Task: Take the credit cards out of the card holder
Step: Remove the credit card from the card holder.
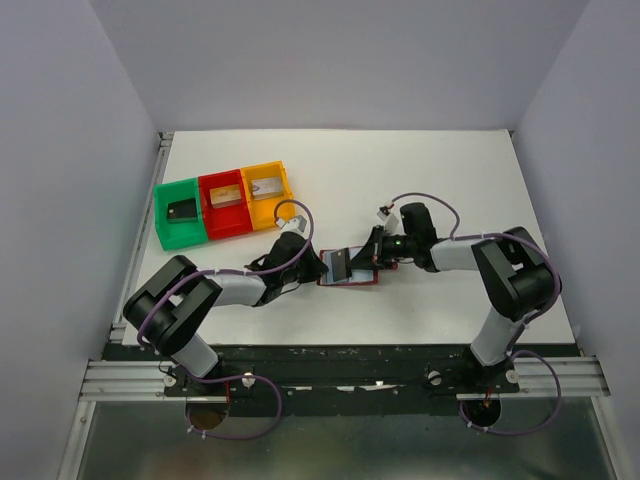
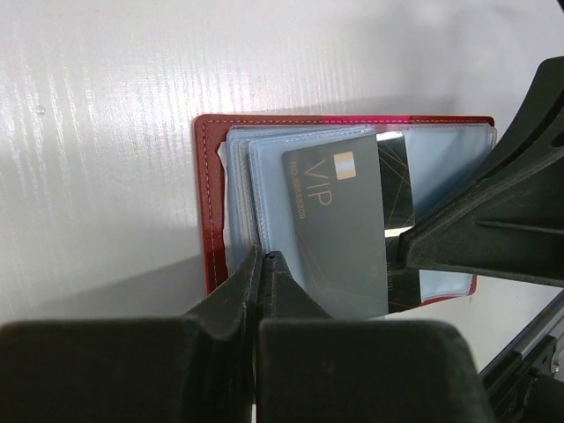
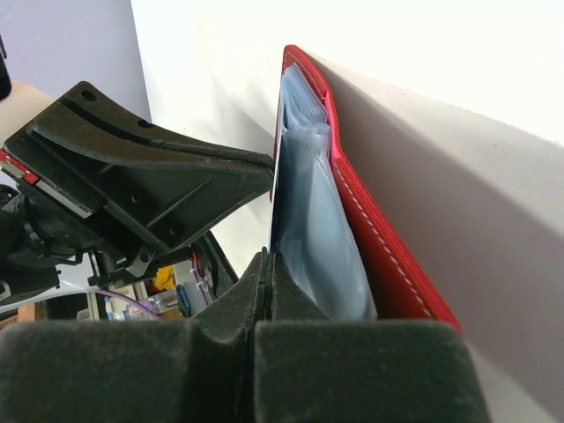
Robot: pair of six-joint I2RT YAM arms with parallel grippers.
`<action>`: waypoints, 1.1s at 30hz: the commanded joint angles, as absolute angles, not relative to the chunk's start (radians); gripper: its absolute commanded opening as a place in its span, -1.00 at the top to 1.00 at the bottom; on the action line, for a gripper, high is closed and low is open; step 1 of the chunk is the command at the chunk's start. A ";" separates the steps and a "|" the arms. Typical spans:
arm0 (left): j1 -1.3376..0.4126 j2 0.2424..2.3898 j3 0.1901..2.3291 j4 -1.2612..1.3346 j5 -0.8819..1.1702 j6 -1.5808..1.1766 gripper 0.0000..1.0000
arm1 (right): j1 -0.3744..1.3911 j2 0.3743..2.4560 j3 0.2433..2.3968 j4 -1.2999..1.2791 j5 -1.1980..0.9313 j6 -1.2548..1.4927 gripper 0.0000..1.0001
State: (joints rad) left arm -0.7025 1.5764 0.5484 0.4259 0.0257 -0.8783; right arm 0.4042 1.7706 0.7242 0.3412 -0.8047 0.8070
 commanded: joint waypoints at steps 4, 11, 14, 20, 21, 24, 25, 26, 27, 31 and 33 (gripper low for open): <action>-0.710 1.585 0.515 0.334 0.017 -0.884 1.00 | 0.382 1.717 0.713 0.318 -0.795 0.776 0.99; -0.710 1.580 0.518 0.330 0.018 -0.879 1.00 | 0.380 1.712 0.707 0.318 -0.795 0.773 0.99; -0.710 1.575 0.517 0.325 0.017 -0.877 1.00 | 0.376 1.706 0.704 0.318 -0.792 0.775 0.99; -0.709 1.568 0.520 0.318 0.012 -0.871 1.00 | 0.376 1.697 0.706 0.299 -0.785 0.761 1.00; -0.709 1.565 0.522 0.311 0.008 -0.870 1.00 | 0.376 1.694 0.710 0.288 -0.784 0.752 0.99; -0.710 1.546 0.522 0.301 0.009 -0.862 1.00 | 0.374 1.677 0.713 0.252 -0.766 0.735 0.99; -0.709 1.543 0.520 0.296 0.009 -0.861 1.00 | 0.374 1.672 0.713 0.238 -0.756 0.729 0.99; -0.710 1.537 0.522 0.292 0.008 -0.859 1.00 | 0.374 1.667 0.716 0.223 -0.750 0.720 0.99; -0.709 1.532 0.522 0.288 0.009 -0.858 1.00 | 0.374 1.664 0.721 0.204 -0.743 0.715 0.99; -0.710 1.511 0.511 0.267 -0.028 -0.850 1.00 | 0.370 1.649 0.736 0.140 -0.721 0.687 0.99; -0.712 1.493 0.500 0.258 -0.035 -0.845 1.00 | 0.370 1.638 0.741 0.114 -0.709 0.673 0.99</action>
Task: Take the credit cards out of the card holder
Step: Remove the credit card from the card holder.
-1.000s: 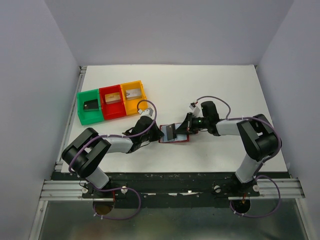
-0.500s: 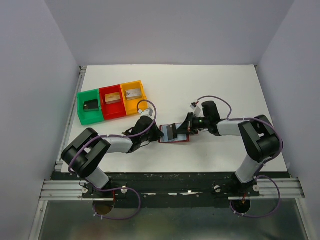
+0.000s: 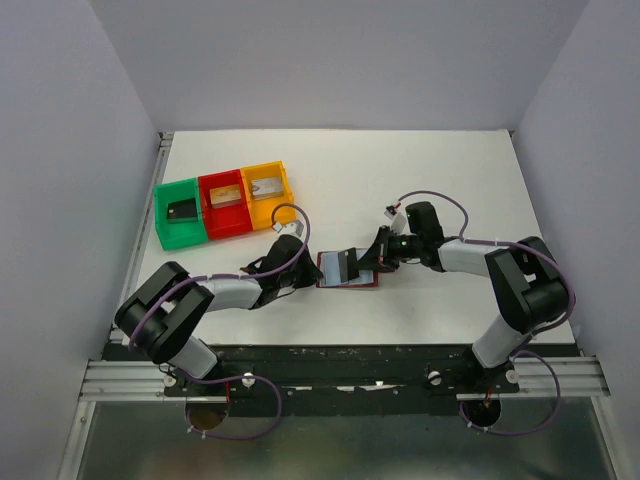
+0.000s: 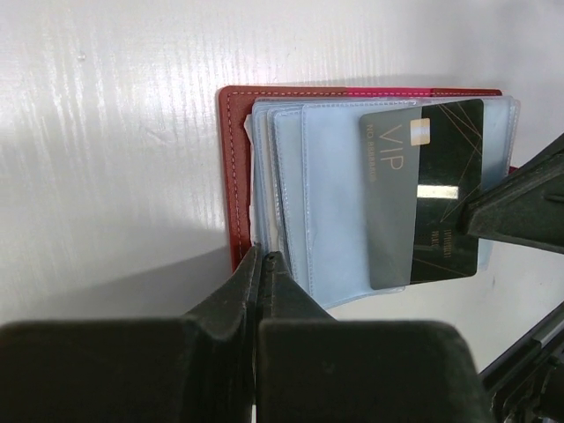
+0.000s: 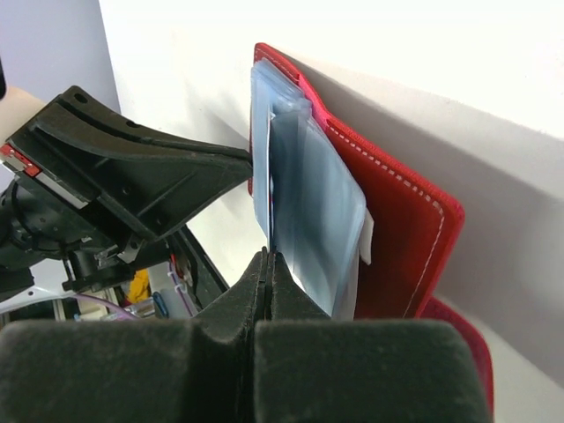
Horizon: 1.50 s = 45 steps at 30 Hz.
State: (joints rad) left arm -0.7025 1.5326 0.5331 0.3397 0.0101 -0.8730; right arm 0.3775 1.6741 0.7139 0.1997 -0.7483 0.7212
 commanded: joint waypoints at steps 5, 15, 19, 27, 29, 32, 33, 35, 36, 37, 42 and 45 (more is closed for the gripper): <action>-0.710 1.454 0.472 0.247 -0.055 -0.844 1.00 | 0.359 1.617 0.755 0.055 -0.681 0.644 0.99; -0.710 1.384 0.451 0.221 -0.080 -0.841 1.00 | 0.345 1.574 0.769 -0.044 -0.629 0.611 0.99; -0.712 1.332 0.465 0.192 -0.094 -0.821 1.00 | 0.342 1.536 0.785 -0.084 -0.614 0.588 0.99; -0.710 1.174 0.540 0.124 -0.077 -0.715 0.65 | 0.342 1.434 0.845 -0.170 -0.681 0.535 0.99; -0.706 1.126 0.558 0.123 -0.029 -0.687 0.14 | 0.354 1.408 0.864 -0.204 -0.738 0.505 0.99; -0.660 0.998 0.507 0.220 0.151 -0.693 -0.39 | 0.411 1.349 0.920 -0.320 -0.741 0.421 0.99; -0.628 0.952 0.485 0.253 0.197 -0.710 -0.52 | 0.429 1.318 0.931 -0.349 -0.744 0.402 0.99; -0.557 0.855 0.456 0.308 0.326 -0.718 -0.66 | 0.448 1.280 0.946 -0.383 -0.770 0.381 0.99; -0.517 0.830 0.457 0.316 0.389 -0.716 -0.67 | 0.452 1.266 0.948 -0.396 -0.791 0.371 0.99; -0.485 0.806 0.465 0.328 0.466 -0.710 -0.68 | 0.454 1.258 0.956 -0.412 -0.823 0.359 0.99; -0.403 0.773 0.517 0.379 0.835 -0.634 -0.68 | 0.518 1.250 1.003 -0.512 -0.946 0.272 0.99; -0.402 0.795 0.552 0.408 0.981 -0.630 -0.65 | 0.586 1.269 1.048 -0.567 -0.962 0.229 0.99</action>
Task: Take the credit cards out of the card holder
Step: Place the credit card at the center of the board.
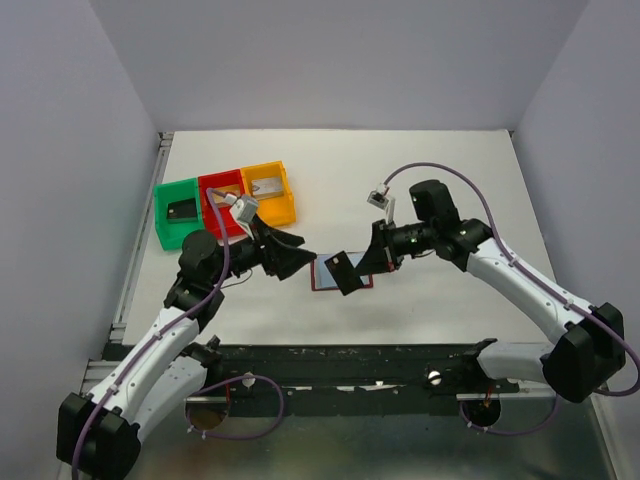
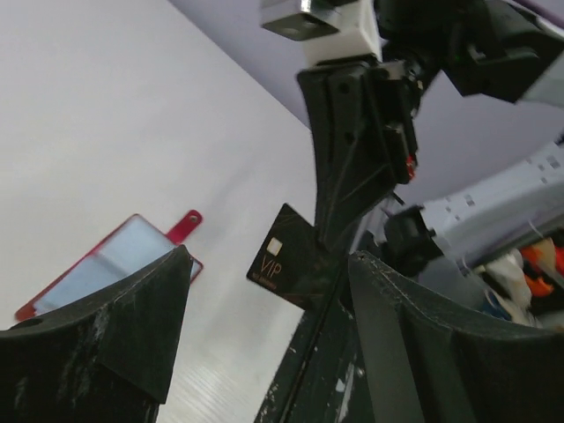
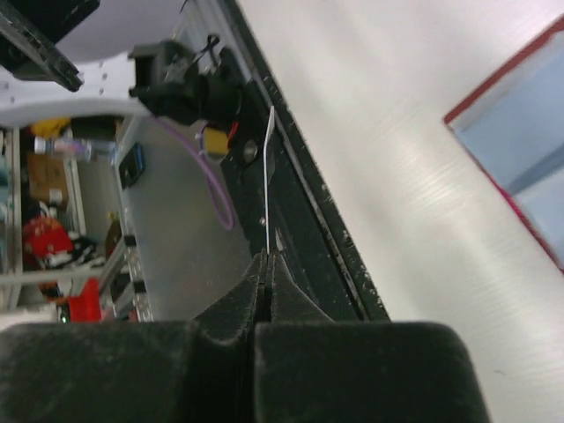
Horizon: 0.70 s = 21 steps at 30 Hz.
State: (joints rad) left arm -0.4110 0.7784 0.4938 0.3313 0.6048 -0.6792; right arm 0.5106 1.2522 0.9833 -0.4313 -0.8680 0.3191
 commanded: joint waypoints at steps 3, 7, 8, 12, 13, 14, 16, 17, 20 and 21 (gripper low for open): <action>-0.402 0.837 0.572 0.446 1.080 -0.661 -0.58 | 0.615 1.279 1.068 -0.586 -0.945 0.215 0.99; -0.413 0.894 0.578 0.457 1.129 -0.690 -0.48 | 0.627 1.279 1.080 -0.591 -0.948 0.212 1.00; -0.417 0.905 0.577 0.460 1.129 -0.698 -0.47 | 0.630 1.278 1.083 -0.591 -0.946 0.212 0.99; -0.443 0.951 0.577 0.488 1.149 -0.724 -0.33 | 0.664 1.284 1.106 -0.586 -0.940 0.222 0.99; -0.449 0.959 0.578 0.485 1.149 -0.724 -0.32 | 0.673 1.288 1.112 -0.586 -0.937 0.222 0.99; -0.457 0.966 0.581 0.479 1.149 -0.721 -0.31 | 0.684 1.290 1.120 -0.586 -0.939 0.221 1.00; -0.468 0.977 0.587 0.450 1.143 -0.700 -0.30 | 0.693 1.296 1.129 -0.589 -0.933 0.221 0.99; -0.468 0.977 0.592 0.433 1.135 -0.684 -0.30 | 0.696 1.296 1.132 -0.591 -0.933 0.221 0.99; -0.474 0.977 0.584 0.423 1.132 -0.673 -0.24 | 0.698 1.296 1.137 -0.595 -0.930 0.215 0.99; -0.474 0.979 0.583 0.422 1.132 -0.672 -0.22 | 0.699 1.296 1.138 -0.597 -0.930 0.212 0.99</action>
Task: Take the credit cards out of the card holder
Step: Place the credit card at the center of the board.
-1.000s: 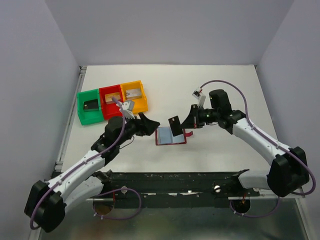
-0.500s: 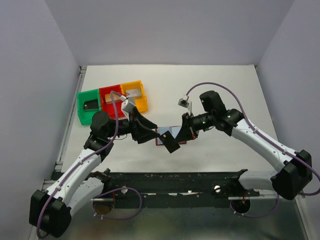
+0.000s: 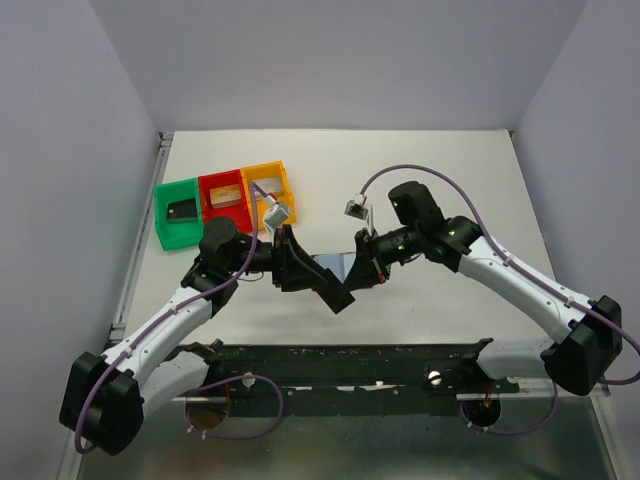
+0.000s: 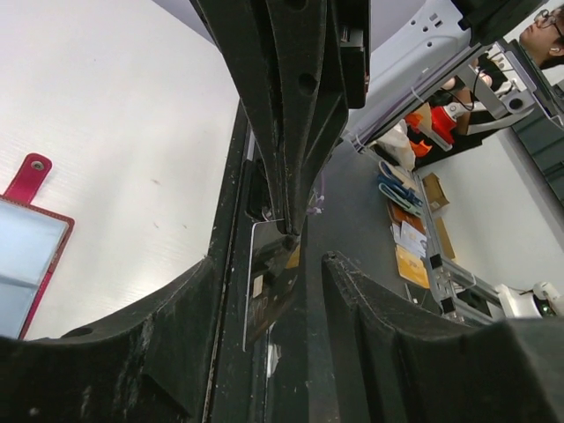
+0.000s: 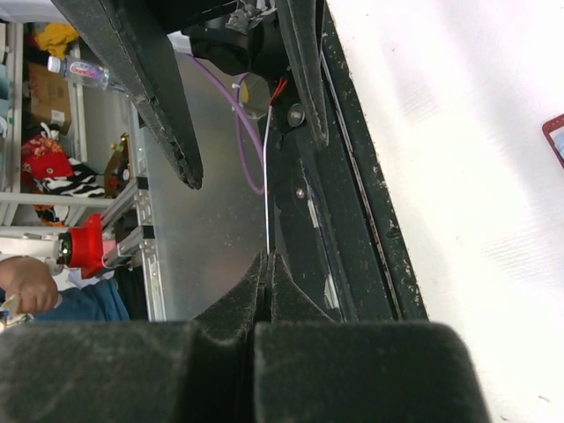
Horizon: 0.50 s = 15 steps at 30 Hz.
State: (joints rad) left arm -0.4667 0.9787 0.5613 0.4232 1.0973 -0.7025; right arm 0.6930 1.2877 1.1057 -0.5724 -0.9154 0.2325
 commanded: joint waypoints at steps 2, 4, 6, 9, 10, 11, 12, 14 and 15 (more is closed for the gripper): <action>-0.477 0.983 0.580 0.422 1.137 -0.667 -0.06 | 0.699 1.295 1.141 -0.603 -0.928 0.209 0.99; -0.482 0.991 0.580 0.422 1.141 -0.664 0.07 | 0.699 1.295 1.143 -0.603 -0.928 0.206 0.99; -0.488 0.997 0.580 0.425 1.147 -0.664 0.20 | 0.699 1.295 1.143 -0.601 -0.925 0.207 0.99; -0.495 1.002 0.581 0.429 1.155 -0.664 0.35 | 0.699 1.295 1.144 -0.603 -0.923 0.207 0.99; -0.497 1.002 0.580 0.430 1.155 -0.664 0.40 | 0.699 1.295 1.146 -0.603 -0.922 0.206 0.99; -0.500 1.002 0.580 0.430 1.158 -0.663 0.45 | 0.701 1.293 1.146 -0.601 -0.922 0.206 0.99; -0.502 1.002 0.580 0.430 1.161 -0.663 0.52 | 0.698 1.293 1.147 -0.601 -0.923 0.206 0.99; -0.505 1.003 0.581 0.430 1.164 -0.660 0.70 | 0.699 1.293 1.147 -0.603 -0.922 0.206 0.99; -0.506 1.003 0.580 0.430 1.163 -0.660 0.85 | 0.698 1.293 1.147 -0.601 -0.922 0.204 0.99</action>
